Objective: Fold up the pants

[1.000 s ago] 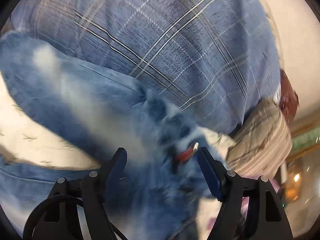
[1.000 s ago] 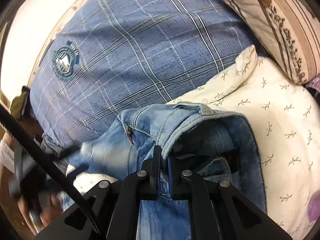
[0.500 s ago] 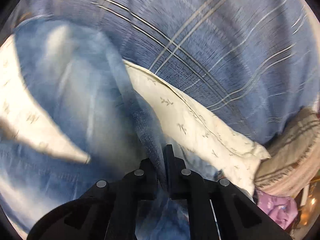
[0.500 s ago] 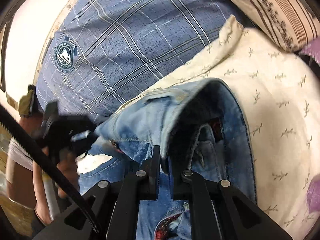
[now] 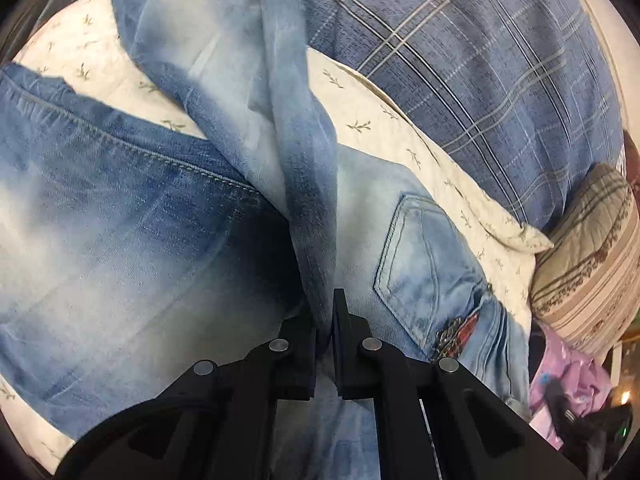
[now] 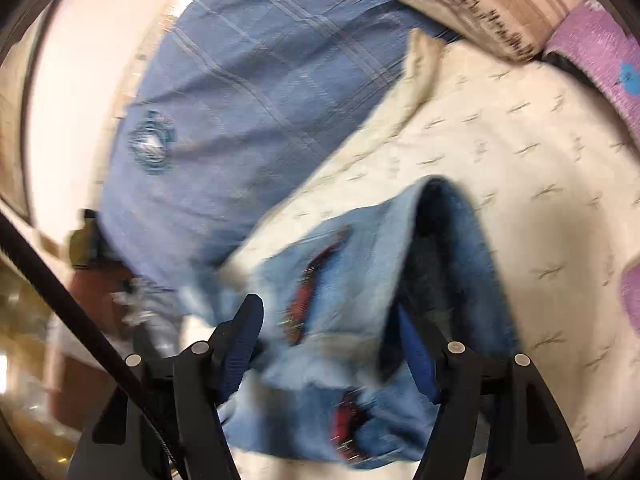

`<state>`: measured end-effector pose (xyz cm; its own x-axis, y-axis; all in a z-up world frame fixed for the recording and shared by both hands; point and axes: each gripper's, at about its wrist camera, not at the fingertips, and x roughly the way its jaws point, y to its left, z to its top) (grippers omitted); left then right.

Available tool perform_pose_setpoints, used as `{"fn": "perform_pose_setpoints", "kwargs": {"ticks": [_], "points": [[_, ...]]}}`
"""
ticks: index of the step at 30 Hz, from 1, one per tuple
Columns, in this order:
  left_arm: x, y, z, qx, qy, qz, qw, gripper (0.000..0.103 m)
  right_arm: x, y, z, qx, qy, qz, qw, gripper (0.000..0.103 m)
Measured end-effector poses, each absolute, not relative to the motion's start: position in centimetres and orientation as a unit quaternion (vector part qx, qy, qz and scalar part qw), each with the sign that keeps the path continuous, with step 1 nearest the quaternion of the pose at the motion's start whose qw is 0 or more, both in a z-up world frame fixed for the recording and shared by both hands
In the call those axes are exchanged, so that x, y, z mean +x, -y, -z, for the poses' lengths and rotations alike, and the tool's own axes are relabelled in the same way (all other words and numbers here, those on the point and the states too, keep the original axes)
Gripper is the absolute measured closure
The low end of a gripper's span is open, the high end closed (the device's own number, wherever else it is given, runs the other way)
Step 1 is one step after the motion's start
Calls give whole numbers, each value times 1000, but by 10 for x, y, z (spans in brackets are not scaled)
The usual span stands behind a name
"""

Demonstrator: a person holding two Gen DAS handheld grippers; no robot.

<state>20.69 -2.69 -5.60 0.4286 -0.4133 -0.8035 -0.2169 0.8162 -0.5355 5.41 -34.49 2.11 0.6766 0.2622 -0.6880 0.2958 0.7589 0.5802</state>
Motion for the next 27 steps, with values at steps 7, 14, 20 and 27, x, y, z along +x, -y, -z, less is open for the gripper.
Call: {"fn": "perform_pose_setpoints", "kwargs": {"ticks": [7, 14, 20, 27], "points": [[180, 18, 6, -299, -497, 91, 809, 99, 70, 350, -17, 295, -432, 46, 851, 93], [96, 28, 3, -254, -485, 136, 826, 99, 42, 351, -40, 232, -430, 66, 870, 93], [69, 28, 10, -276, -473, 154, 823, 99, 31, 349, -38, 231, -435, 90, 865, 93], [68, 58, 54, -175, -532, 144, 816, 96, 42, 339, -1, 162, -534, 162, 814, 90]]}}
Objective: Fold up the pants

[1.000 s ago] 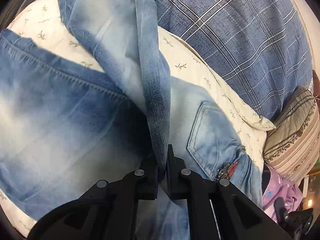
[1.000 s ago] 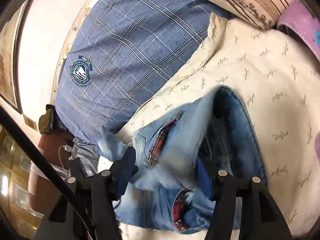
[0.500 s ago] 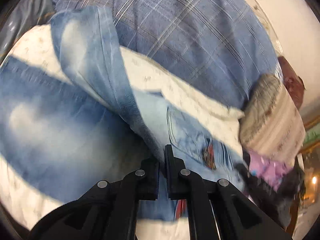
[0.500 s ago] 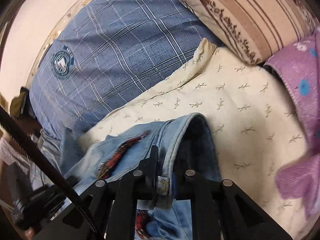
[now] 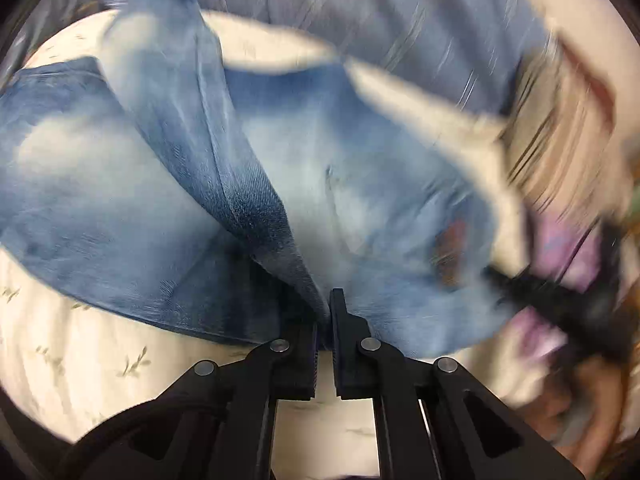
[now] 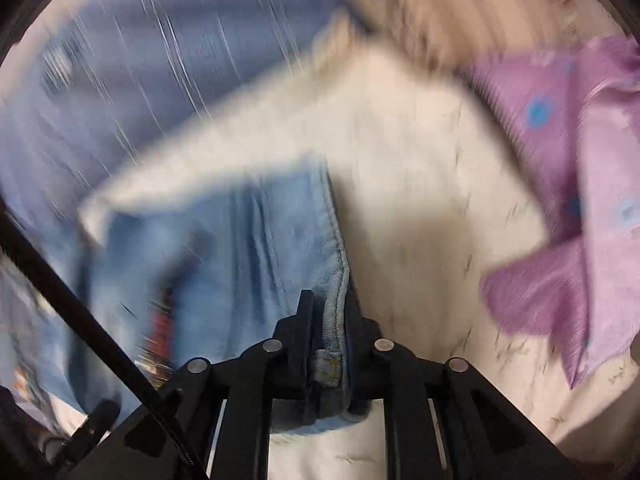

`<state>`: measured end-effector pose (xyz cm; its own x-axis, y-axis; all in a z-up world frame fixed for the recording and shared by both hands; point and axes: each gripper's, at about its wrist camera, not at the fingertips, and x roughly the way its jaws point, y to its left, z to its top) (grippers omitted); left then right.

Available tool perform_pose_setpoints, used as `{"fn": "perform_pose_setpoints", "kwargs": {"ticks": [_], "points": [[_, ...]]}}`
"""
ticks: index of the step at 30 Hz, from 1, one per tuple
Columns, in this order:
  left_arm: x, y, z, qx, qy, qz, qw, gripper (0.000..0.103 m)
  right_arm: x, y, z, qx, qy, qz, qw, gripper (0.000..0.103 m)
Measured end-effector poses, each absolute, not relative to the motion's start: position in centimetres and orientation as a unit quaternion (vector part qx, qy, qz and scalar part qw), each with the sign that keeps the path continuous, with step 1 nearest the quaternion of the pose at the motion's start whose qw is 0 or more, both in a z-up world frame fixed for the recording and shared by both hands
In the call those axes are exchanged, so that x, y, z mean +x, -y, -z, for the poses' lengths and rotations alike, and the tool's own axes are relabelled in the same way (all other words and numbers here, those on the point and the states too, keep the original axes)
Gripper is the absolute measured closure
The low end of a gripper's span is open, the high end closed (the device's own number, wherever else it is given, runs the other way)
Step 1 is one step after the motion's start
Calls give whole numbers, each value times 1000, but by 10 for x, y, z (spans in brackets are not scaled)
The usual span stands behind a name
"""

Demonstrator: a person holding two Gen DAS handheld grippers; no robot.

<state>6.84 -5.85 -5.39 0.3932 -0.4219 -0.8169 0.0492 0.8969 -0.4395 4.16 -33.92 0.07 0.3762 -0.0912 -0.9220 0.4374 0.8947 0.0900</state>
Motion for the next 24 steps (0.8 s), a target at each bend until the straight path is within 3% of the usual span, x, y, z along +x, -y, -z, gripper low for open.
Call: {"fn": "perform_pose_setpoints", "kwargs": {"ticks": [2, 3, 4, 5, 6, 8, 10, 15, 24], "points": [[64, 62, 58, -170, -516, 154, 825, 94, 46, 333, -3, 143, -531, 168, 818, 84], [60, 60, 54, -170, -511, 156, 828, 92, 45, 331, -5, 129, -528, 177, 820, 72], [59, 57, 50, -175, -510, 157, 827, 83, 43, 329, -6, 118, -528, 186, 820, 65], [55, 52, 45, -184, -506, 166, 826, 73, 41, 328, -8, 113, -524, 187, 823, 65], [52, 47, 38, -191, -496, 176, 829, 71, 39, 326, -12, 111, -512, 185, 832, 63], [41, 31, 26, -178, -472, 173, 846, 70, 30, 323, -28, 105, -470, 195, 855, 51], [31, 16, 12, -171, -451, 169, 860, 65, 15, 316, -49, 101, -413, 196, 884, 32], [12, -14, -22, -123, -396, 112, 903, 61, -9, 290, -76, 133, -339, 82, 928, 28], [21, -25, -50, -59, -338, 31, 939, 58, 34, 229, -73, 182, -383, -73, 903, 28]]}}
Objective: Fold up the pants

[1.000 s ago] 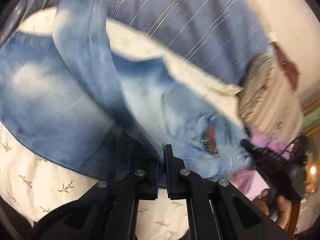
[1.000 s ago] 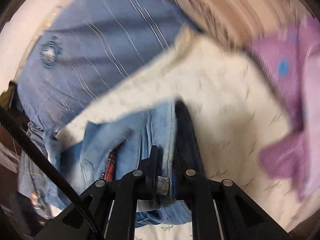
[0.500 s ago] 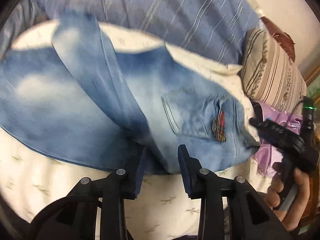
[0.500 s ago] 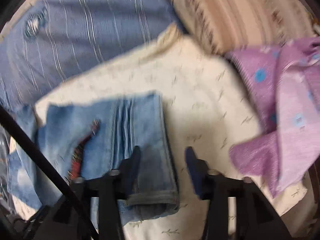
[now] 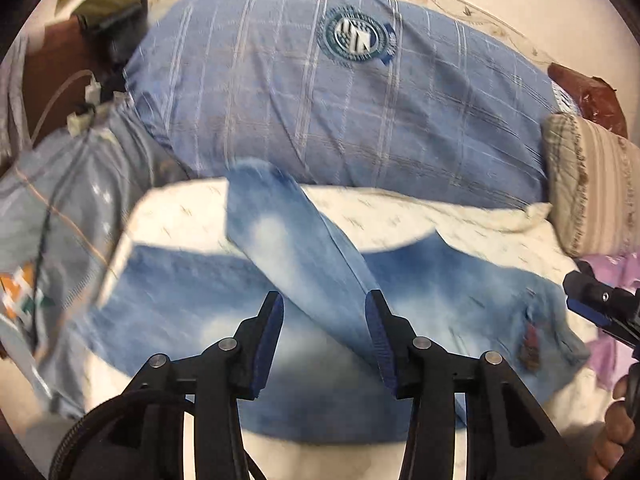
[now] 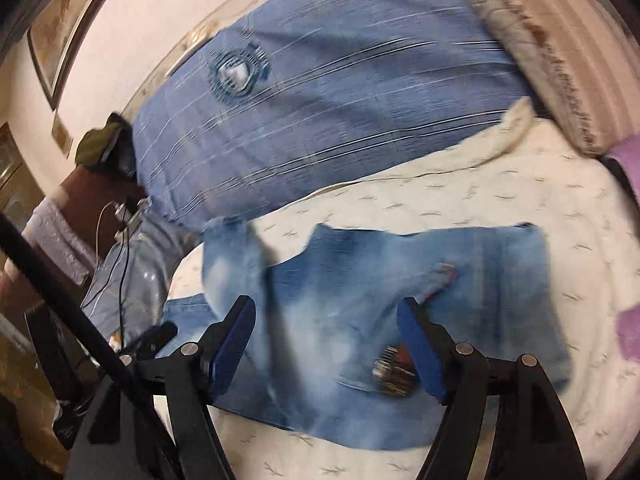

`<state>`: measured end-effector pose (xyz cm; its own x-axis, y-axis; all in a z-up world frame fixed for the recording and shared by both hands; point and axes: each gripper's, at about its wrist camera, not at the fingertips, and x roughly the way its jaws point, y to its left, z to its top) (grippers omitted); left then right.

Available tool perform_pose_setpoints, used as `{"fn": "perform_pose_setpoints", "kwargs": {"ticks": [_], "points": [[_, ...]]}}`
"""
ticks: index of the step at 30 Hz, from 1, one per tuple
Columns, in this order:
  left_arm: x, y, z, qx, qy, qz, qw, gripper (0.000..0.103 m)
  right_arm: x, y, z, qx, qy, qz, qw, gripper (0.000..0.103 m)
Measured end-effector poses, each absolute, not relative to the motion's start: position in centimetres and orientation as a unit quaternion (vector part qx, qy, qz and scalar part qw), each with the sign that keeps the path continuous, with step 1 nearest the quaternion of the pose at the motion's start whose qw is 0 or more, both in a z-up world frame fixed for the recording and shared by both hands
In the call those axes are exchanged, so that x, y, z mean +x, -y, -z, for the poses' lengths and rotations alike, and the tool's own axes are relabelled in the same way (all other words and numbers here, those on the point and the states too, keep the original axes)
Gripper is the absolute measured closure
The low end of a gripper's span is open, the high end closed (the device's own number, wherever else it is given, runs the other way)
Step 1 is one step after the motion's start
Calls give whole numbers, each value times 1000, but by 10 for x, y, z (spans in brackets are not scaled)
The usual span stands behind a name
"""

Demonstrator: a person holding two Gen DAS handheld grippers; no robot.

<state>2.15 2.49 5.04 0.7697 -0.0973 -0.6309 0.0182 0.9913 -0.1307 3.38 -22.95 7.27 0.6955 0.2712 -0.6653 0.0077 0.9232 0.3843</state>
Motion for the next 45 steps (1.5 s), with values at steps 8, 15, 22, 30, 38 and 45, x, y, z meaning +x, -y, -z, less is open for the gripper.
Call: {"fn": "perform_pose_setpoints", "kwargs": {"ticks": [8, 15, 22, 30, 38, 45], "points": [[50, -27, -29, -24, -326, -3, 945, 56, 87, 176, -52, 179, -422, -141, 877, 28], [68, -35, -20, -32, -362, -25, 931, 56, 127, 135, -14, 168, -475, -165, 848, 28], [81, -49, -19, -40, -372, -48, 926, 56, 171, 104, 5, 171, -498, -173, 832, 29], [96, -61, -14, -61, -395, -41, 916, 56, 203, 89, 36, 167, -542, -155, 809, 47], [114, -118, -11, -197, -422, 15, 885, 55, 178, 72, 27, 139, -547, -172, 808, 99], [129, -146, -19, -247, -415, 48, 874, 44, 110, 36, 15, 110, -506, -277, 809, 92]]}}
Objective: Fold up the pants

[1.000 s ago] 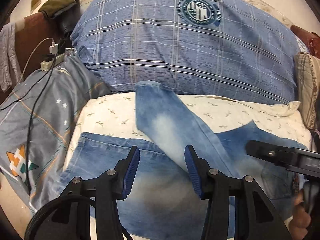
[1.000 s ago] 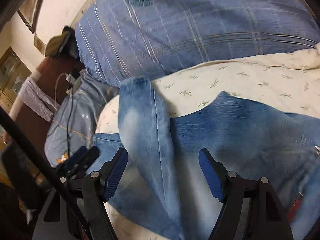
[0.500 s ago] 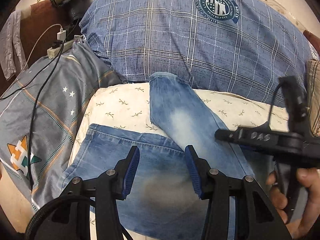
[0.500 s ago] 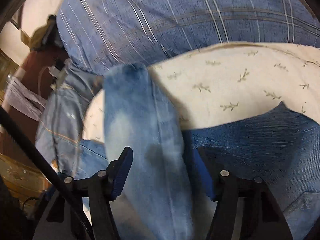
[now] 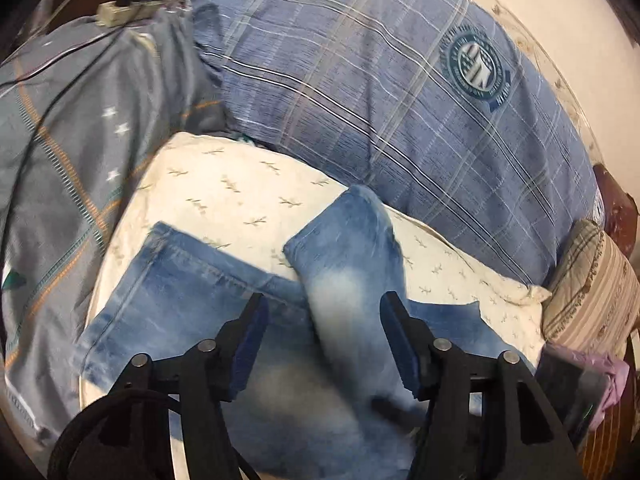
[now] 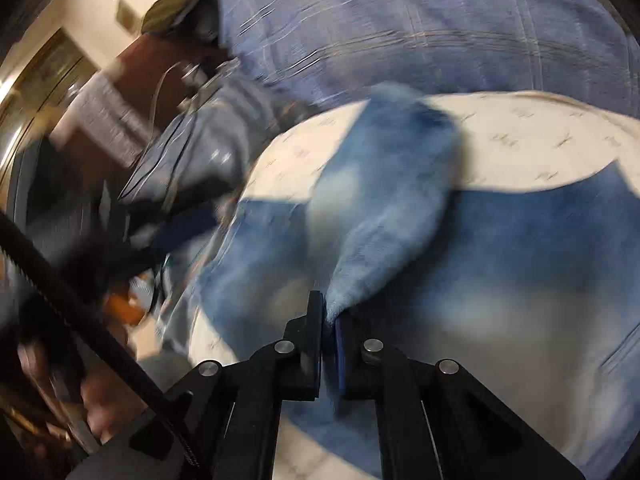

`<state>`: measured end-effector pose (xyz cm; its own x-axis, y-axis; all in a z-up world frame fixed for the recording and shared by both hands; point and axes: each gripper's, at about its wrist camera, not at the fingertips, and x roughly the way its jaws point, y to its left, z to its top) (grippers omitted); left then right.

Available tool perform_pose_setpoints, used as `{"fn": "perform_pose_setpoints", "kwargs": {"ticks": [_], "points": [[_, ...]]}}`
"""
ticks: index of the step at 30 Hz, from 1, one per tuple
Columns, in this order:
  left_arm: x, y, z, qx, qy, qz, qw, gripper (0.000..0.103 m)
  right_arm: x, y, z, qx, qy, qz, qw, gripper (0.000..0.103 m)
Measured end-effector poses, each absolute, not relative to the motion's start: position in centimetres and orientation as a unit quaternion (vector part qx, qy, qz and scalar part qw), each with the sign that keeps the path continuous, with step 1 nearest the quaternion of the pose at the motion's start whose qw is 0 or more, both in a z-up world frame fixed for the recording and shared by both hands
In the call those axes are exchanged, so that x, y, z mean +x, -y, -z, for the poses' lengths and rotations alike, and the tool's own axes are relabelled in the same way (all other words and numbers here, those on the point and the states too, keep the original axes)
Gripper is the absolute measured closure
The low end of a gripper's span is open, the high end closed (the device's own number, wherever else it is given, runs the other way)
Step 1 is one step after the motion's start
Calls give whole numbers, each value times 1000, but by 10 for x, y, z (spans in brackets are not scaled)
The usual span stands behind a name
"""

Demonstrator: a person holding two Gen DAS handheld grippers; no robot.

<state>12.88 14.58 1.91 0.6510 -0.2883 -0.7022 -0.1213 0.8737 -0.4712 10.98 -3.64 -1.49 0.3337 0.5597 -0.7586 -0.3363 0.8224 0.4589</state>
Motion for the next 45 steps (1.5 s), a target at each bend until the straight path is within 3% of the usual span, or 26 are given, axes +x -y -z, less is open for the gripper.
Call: {"fn": "perform_pose_setpoints", "kwargs": {"ticks": [2, 3, 8, 13, 14, 15, 18, 20, 25, 30, 32, 33, 35, 42, 45], "points": [[145, -131, -19, -211, -436, 65, 873, 43, 105, 41, 30, 135, -529, -250, 800, 74], [153, -123, -19, -188, -446, 69, 873, 43, 103, 48, 39, 164, -545, -238, 787, 59], [185, -54, -16, -27, -466, 80, 881, 43, 75, 112, 53, 319, -531, -190, 761, 50], [201, 23, 17, 117, -486, 85, 862, 44, 74, 147, 43, 310, -522, -108, 787, 51], [204, 29, 28, 137, -493, 75, 856, 49, 74, 149, 44, 312, -522, -103, 787, 51], [208, 33, 39, 152, -503, 57, 849, 65, 74, 152, 47, 324, -522, -106, 782, 51], [209, 14, 42, 96, -495, 46, 862, 93, 74, 149, 48, 318, -526, -111, 781, 51], [198, -15, 20, 26, -472, 46, 880, 96, 75, 143, 45, 308, -528, -117, 783, 51], [149, -109, -17, -133, -416, -2, 900, 96, 77, 121, 38, 292, -513, -186, 785, 51], [110, -189, 10, -262, -419, -69, 867, 94, 79, 64, 31, 225, -499, -275, 790, 51], [105, -203, 20, -271, -424, -94, 859, 92, 79, 41, 35, 188, -506, -288, 791, 51], [106, -206, 22, -265, -428, -104, 858, 90, 78, 31, 38, 164, -509, -286, 795, 51], [115, -209, 27, -272, -449, -104, 845, 73, 72, 19, 42, 119, -508, -280, 806, 50], [118, -223, 32, -283, -464, -124, 830, 67, 58, -6, 41, -20, -480, -247, 842, 54], [110, -217, 31, -287, -473, -119, 825, 53, 58, -15, 40, -73, -468, -234, 849, 54]]}}
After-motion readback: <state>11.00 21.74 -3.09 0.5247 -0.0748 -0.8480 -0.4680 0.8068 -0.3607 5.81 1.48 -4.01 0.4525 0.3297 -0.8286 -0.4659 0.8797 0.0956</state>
